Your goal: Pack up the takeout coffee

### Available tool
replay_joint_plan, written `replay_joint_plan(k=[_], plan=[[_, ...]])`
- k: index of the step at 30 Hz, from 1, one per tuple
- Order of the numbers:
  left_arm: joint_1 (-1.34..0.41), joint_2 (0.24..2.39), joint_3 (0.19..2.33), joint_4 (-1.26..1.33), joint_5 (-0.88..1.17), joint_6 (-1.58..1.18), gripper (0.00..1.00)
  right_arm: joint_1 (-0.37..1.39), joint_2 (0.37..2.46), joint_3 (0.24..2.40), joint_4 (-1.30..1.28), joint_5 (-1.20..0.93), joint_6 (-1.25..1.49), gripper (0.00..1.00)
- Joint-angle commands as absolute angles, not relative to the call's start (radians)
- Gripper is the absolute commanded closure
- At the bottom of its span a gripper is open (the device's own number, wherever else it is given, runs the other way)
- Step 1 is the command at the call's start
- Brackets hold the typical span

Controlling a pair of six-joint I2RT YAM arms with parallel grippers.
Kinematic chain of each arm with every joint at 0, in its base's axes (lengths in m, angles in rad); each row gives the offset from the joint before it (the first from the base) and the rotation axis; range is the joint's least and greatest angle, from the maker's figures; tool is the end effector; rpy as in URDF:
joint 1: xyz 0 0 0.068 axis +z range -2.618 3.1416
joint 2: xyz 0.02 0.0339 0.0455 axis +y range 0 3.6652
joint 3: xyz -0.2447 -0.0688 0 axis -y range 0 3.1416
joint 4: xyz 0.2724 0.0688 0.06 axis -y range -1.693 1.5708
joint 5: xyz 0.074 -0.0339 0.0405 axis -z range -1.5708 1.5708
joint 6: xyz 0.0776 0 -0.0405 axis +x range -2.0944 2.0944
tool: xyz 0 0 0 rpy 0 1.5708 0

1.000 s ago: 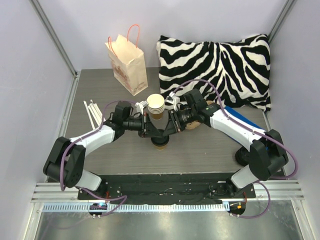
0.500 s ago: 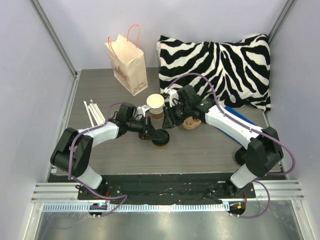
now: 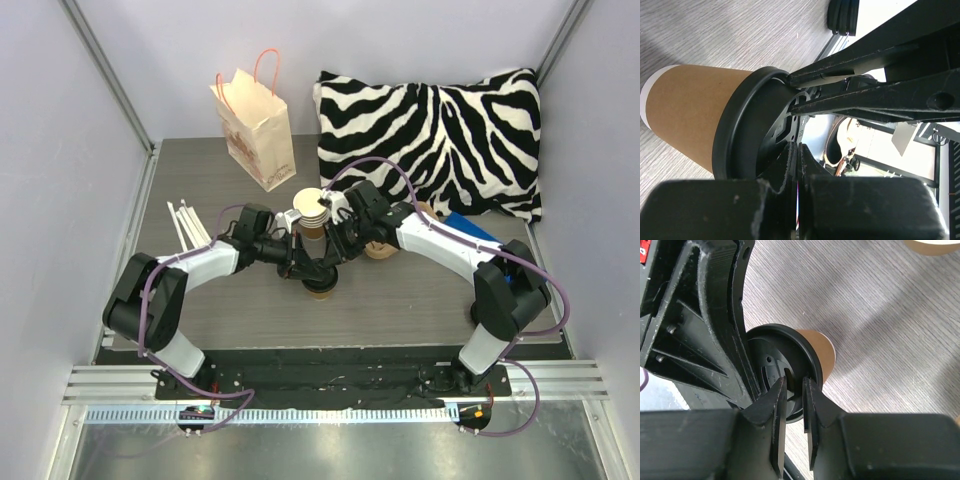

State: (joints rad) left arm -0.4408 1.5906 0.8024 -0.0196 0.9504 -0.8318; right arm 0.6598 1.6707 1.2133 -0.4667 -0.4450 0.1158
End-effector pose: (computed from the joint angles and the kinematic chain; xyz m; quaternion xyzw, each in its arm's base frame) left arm 0.2822 -0.2029 0.1212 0.0068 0.8426 -0.5382 0.0139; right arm 0.2972 0.2729 0.1756 -0.3160 0.8720 0.3109 0.2078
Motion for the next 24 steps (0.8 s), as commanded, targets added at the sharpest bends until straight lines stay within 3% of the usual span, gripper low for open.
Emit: replay_joint_plan(k=[1, 14, 19, 24], plan=[[-0.437, 1.621, 0.81, -0.097, 0.845, -0.761, 1.0, 0.658, 1.684, 1.196, -0.521, -0.411, 0.103, 0.85], [-0.456, 1.31, 0.848, -0.069, 0.959, -0.792, 0.96, 0.657, 1.681, 1.215, -0.535, -0.403, 0.104, 0.84], [-0.472, 1.37, 0.802, -0.083, 0.919, -0.776, 1.0, 0.657, 1.689, 1.218, -0.538, -0.405, 0.106, 0.84], [-0.474, 1.554, 0.825, -0.282, 0.816, -0.64, 1.0, 0.657, 1.707, 1.223, -0.54, -0.405, 0.106, 0.84]])
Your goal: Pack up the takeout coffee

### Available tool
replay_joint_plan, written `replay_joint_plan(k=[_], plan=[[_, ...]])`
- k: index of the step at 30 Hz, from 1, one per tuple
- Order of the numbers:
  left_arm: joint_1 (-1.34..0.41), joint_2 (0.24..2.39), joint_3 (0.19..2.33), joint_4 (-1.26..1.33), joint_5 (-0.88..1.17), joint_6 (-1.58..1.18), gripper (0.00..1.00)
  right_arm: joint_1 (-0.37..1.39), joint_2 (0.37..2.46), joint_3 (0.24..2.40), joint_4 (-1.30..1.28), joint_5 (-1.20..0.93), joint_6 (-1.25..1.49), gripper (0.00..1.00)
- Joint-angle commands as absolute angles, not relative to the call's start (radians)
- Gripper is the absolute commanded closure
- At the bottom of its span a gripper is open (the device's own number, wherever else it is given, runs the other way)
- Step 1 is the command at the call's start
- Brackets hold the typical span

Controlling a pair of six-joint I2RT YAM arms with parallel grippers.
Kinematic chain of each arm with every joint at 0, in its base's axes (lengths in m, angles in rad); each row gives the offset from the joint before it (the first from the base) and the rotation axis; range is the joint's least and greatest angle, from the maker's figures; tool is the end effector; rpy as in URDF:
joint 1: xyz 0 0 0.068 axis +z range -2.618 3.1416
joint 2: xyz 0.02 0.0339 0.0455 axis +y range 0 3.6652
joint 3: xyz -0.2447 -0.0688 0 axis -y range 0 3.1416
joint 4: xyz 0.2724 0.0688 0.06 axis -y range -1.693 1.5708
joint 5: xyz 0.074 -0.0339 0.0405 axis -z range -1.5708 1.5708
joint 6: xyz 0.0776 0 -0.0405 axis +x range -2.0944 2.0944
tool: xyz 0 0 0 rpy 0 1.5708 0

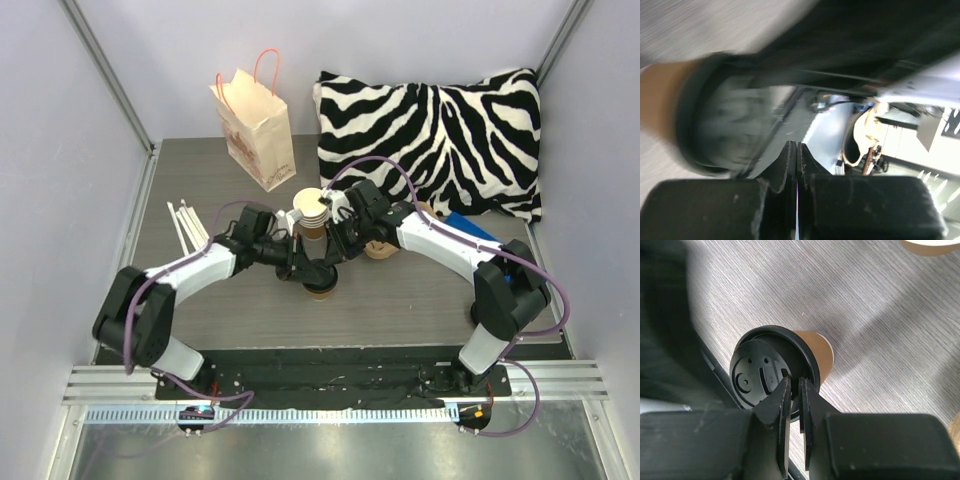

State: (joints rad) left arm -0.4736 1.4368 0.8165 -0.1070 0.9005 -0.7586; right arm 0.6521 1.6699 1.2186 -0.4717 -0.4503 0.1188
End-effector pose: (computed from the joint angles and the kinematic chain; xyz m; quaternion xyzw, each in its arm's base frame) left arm 0.2705 -0.2070 0.1652 0.0597 0.8384 -0.5370 0.0714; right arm 0.2993 0.2710 0.1775 -0.3120 0.8727 0.3128 0.2079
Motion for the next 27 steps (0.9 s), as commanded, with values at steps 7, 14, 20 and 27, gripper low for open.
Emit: replay_joint_plan(k=[7, 14, 20, 27], plan=[[-0.448, 1.585, 0.87, -0.394, 0.733, -0.569, 1.0, 0.657, 1.715, 1.215, -0.54, -0.407, 0.106, 0.84], [-0.448, 1.508, 0.832, -0.238, 0.851, -0.662, 0.98, 0.657, 1.7, 1.248, -0.54, -0.434, 0.091, 0.73], [-0.445, 1.431, 0.79, -0.046, 0.94, -0.814, 0.96, 0.657, 1.692, 1.342, -0.534, -0.494, 0.037, 0.63], [-0.417, 1.385, 0.755, 0.067, 0.934, -0.919, 0.95, 0.657, 1.727, 1.463, -0.56, -0.515, 0.005, 0.61]])
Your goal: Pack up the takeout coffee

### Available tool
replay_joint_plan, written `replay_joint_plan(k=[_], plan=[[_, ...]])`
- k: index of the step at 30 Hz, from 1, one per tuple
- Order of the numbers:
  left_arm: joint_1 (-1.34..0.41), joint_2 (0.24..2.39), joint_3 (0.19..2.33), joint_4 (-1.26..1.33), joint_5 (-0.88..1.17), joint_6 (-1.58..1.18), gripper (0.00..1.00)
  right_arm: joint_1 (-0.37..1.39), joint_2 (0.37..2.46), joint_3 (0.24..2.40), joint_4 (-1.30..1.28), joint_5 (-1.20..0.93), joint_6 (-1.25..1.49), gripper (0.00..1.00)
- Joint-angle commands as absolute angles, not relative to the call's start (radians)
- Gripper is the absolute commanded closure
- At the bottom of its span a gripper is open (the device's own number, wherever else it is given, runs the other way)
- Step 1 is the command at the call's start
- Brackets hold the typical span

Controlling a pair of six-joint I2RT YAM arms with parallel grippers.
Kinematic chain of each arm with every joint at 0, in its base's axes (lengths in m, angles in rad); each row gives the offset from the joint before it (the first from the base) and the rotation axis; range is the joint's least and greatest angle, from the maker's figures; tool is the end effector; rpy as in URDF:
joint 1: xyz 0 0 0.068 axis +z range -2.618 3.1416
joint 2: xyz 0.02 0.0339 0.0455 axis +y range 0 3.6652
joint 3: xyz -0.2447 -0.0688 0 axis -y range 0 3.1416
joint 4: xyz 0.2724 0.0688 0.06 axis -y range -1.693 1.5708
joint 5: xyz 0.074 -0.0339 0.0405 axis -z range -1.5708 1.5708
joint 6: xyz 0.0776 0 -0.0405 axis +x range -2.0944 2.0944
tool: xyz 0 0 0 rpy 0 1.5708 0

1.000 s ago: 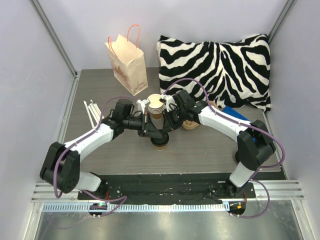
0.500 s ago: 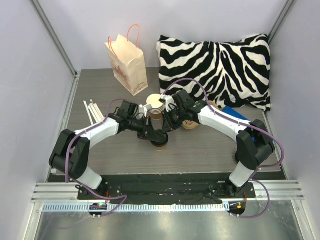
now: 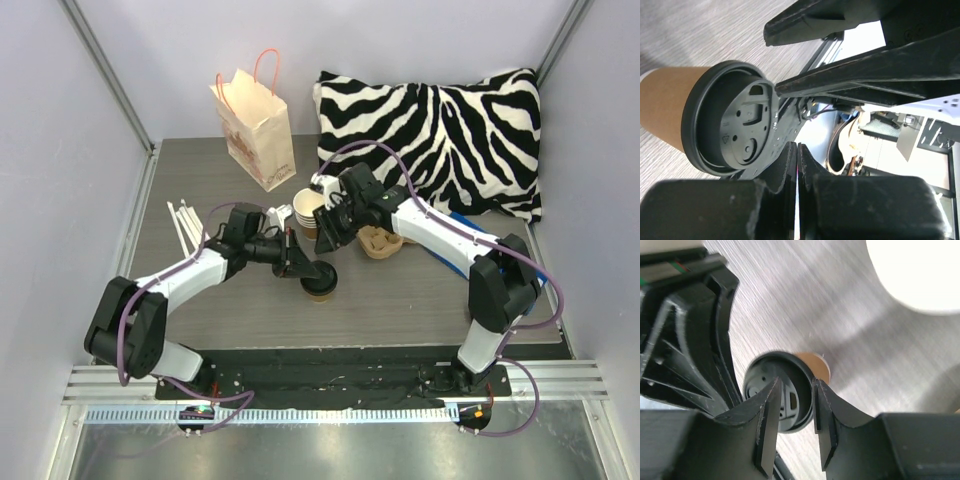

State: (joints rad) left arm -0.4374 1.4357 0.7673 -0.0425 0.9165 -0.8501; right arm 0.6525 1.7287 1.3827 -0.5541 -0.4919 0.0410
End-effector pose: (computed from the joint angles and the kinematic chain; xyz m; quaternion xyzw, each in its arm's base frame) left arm 0.2727 -0.1955 0.1551 0.0135 0.8357 -0.5460 0.0576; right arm 0.3143 0.2863 0.2077 -0.3521 0.8493 0.3247 0.2221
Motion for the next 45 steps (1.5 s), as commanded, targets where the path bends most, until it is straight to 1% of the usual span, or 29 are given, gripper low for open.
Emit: replay_joint_plan(k=[1, 5, 6, 7, 11, 14, 15, 17, 18, 20, 25, 28, 31, 37, 39, 43, 45], plan=[[-0.41, 1.382, 0.753, 0.064, 0.934, -0.919, 0.95, 0.655, 1.724, 1.479, -0.587, -0.514, 0.005, 0.61], [-0.394, 1.353, 0.744, 0.006, 0.928, -0.881, 0.95, 0.65, 1.669, 1.436, -0.661, -0.54, -0.017, 0.61], [-0.394, 1.347, 0.741, -0.029, 0.924, -0.87, 0.95, 0.65, 1.628, 1.413, -0.664, -0.548, -0.011, 0.61], [-0.394, 1.342, 0.729, -0.034, 0.92, -0.862, 0.95, 0.652, 1.608, 1.361, -0.664, -0.566, -0.003, 0.6], [-0.408, 1.319, 0.703, -0.035, 0.936, -0.867, 0.94, 0.657, 1.526, 1.264, -0.638, -0.635, 0.054, 0.61], [-0.41, 1.313, 0.693, -0.035, 0.919, -0.867, 0.95, 0.681, 1.491, 1.217, -0.577, -0.692, 0.126, 0.64], [-0.411, 1.318, 0.695, -0.032, 0.91, -0.87, 0.96, 0.689, 1.491, 1.213, -0.571, -0.692, 0.126, 0.67], [-0.417, 1.339, 0.706, -0.031, 0.894, -0.868, 0.96, 0.698, 1.508, 1.215, -0.555, -0.693, 0.138, 0.72], [-0.422, 1.348, 0.709, -0.028, 0.879, -0.87, 0.97, 0.699, 1.515, 1.218, -0.551, -0.702, 0.147, 0.77], [-0.426, 1.374, 0.719, -0.021, 0.868, -0.87, 0.97, 0.706, 1.532, 1.221, -0.538, -0.712, 0.164, 0.78], [-0.426, 1.381, 0.724, -0.012, 0.879, -0.871, 0.98, 0.716, 1.543, 1.247, -0.584, -0.709, 0.147, 0.78], [-0.426, 1.365, 0.726, -0.012, 0.888, -0.859, 0.97, 0.713, 1.574, 1.296, -0.702, -0.675, 0.023, 0.78], [-0.422, 1.362, 0.716, -0.02, 0.893, -0.844, 0.96, 0.709, 1.583, 1.339, -0.736, -0.702, -0.018, 0.77], [-0.379, 1.335, 0.727, -0.015, 0.934, -0.822, 0.95, 0.707, 1.609, 1.359, -0.713, -0.758, 0.049, 0.77], [-0.373, 1.328, 0.744, -0.055, 0.939, -0.798, 0.95, 0.709, 1.618, 1.351, -0.713, -0.784, 0.06, 0.77], [-0.371, 1.331, 0.778, -0.098, 0.945, -0.781, 0.95, 0.709, 1.638, 1.367, -0.718, -0.798, 0.068, 0.77], [-0.37, 1.33, 0.788, -0.11, 0.945, -0.779, 0.95, 0.709, 1.641, 1.394, -0.719, -0.769, 0.061, 0.77]])
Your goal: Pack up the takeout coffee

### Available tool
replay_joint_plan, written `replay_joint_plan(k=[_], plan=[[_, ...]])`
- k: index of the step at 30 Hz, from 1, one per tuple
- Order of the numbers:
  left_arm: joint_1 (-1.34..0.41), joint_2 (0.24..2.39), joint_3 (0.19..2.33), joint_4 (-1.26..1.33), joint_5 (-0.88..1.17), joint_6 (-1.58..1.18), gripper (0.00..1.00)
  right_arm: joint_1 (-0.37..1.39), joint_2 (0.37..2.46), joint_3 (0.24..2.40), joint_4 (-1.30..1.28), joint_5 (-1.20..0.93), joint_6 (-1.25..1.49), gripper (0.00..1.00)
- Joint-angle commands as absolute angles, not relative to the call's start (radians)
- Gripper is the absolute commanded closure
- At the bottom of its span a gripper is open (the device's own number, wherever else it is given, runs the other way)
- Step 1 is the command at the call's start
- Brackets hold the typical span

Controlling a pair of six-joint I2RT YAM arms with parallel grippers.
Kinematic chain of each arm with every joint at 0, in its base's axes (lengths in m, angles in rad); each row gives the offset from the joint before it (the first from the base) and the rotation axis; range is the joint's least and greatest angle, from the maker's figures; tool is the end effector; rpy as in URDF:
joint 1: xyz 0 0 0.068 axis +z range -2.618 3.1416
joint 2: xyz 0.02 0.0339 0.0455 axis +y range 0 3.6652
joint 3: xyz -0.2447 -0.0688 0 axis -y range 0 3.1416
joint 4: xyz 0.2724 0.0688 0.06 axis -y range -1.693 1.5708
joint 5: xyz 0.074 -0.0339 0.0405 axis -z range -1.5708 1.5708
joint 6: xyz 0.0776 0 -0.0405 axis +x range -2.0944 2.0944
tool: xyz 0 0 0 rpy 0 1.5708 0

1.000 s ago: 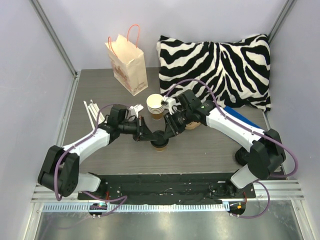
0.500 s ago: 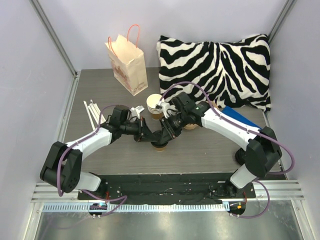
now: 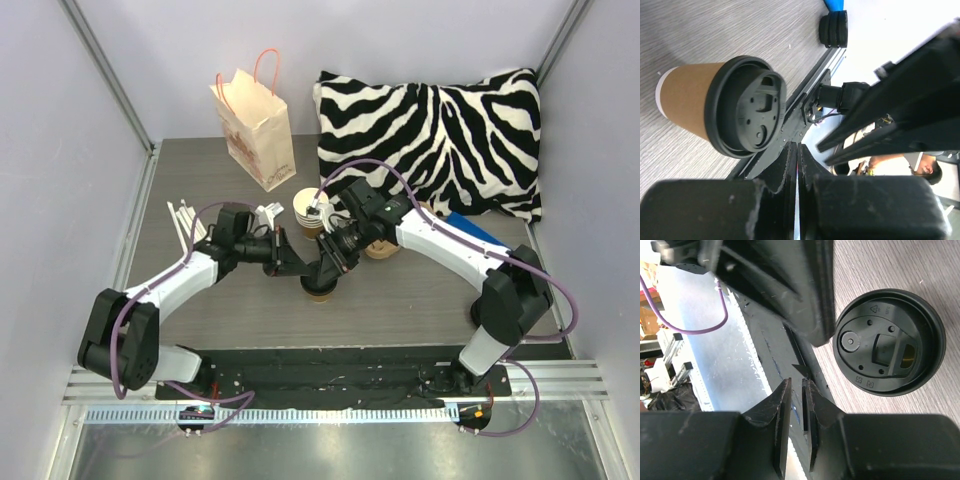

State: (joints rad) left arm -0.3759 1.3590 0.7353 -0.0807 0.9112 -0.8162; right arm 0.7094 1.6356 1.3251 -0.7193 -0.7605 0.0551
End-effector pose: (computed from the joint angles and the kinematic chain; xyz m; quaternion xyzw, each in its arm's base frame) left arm 0.2727 -0.1735 0.1636 0.0023 0.8357 -0.5421 0.0878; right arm 0.2540 0.2885 0.2200 -0.3815 0.8155 0.4244 0.0968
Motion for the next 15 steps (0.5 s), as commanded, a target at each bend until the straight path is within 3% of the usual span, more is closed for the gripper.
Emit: replay_joint_plan(k=[1, 15], plan=[[-0.368, 1.328, 0.793, -0.117, 0.948, -0.778, 0.95, 0.709, 1.641, 1.402, -0.726, -0.761, 0.058, 0.77], [-0.38, 1.362, 0.755, -0.038, 0.917, -0.811, 0.98, 0.721, 1.552, 1.198, -0.505, -0.669, 0.169, 0.77]])
